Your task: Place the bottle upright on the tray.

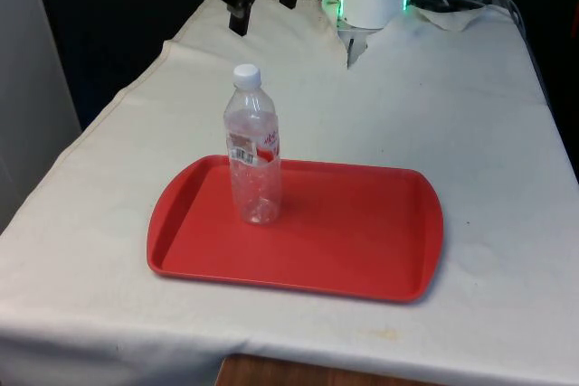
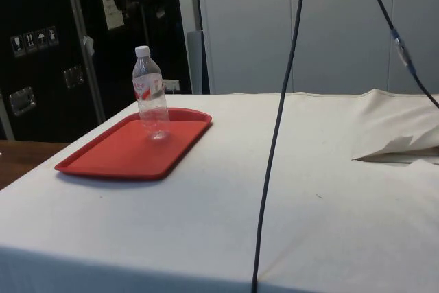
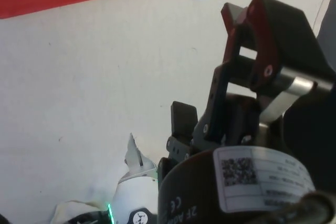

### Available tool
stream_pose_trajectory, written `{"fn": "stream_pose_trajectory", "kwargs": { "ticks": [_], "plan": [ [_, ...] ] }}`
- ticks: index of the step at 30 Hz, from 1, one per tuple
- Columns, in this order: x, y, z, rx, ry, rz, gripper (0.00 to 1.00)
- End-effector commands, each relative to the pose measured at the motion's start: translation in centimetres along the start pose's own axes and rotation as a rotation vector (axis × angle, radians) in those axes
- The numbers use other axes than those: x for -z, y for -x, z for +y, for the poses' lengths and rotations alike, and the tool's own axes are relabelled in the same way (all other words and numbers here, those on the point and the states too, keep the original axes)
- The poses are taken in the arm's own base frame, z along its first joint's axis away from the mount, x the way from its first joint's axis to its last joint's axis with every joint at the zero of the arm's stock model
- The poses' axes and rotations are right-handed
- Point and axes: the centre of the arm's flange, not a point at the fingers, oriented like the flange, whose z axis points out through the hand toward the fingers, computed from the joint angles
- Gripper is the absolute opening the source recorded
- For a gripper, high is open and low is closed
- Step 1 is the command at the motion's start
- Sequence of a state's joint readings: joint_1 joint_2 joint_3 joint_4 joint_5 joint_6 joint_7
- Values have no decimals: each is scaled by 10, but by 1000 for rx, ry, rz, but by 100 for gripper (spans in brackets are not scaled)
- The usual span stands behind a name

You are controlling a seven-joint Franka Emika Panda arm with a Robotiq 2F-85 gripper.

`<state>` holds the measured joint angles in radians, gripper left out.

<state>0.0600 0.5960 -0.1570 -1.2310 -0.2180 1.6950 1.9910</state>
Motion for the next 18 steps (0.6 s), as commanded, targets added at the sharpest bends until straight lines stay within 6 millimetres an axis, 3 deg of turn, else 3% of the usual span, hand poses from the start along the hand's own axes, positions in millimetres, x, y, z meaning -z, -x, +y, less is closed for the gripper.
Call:
{"fn": "stream_pose_trajectory", "kwargs": {
  "ticks": [1, 18],
  "plan": [
    [2, -4, 0, 0, -18, -22, 100],
    [-11, -38, 4, -26, -18, -35, 100]
  ]
}}
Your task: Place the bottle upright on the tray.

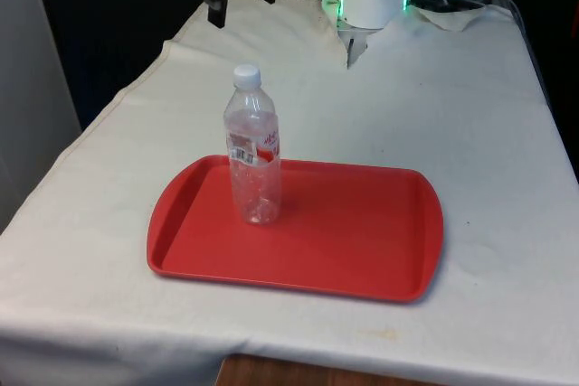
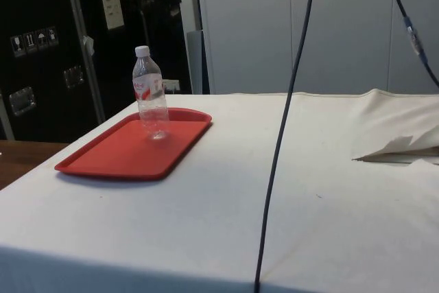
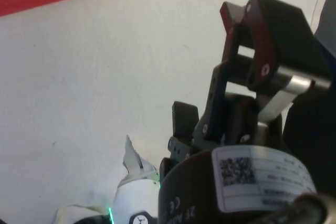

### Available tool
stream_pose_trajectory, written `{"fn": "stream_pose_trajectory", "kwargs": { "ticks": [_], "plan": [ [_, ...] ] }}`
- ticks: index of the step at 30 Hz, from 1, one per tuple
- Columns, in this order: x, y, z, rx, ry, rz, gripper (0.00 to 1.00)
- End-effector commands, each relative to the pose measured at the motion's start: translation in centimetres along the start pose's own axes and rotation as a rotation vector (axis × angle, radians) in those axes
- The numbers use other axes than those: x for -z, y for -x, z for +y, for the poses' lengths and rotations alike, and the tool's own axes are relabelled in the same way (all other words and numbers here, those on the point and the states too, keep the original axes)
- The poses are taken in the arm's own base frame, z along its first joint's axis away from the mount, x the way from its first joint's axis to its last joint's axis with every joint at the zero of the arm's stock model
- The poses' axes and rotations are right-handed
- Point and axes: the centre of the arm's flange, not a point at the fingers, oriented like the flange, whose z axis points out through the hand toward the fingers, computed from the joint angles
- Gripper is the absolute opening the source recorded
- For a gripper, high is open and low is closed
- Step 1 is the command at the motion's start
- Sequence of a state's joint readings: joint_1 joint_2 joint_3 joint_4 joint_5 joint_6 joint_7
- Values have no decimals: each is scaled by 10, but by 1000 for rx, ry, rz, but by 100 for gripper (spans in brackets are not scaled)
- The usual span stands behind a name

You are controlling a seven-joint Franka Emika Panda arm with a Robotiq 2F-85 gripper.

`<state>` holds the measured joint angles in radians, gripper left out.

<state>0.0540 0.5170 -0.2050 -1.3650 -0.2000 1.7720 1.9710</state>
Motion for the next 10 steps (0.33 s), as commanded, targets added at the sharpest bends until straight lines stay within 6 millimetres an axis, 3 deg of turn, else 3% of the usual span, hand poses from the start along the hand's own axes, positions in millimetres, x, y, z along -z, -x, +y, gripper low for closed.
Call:
{"fn": "stream_pose_trajectory", "kwargs": {
  "ticks": [1, 10],
  "plan": [
    [0, -3, -1, 0, -13, -18, 100],
    [-4, -9, -2, -13, 1, 2, 100]
  ]
}}
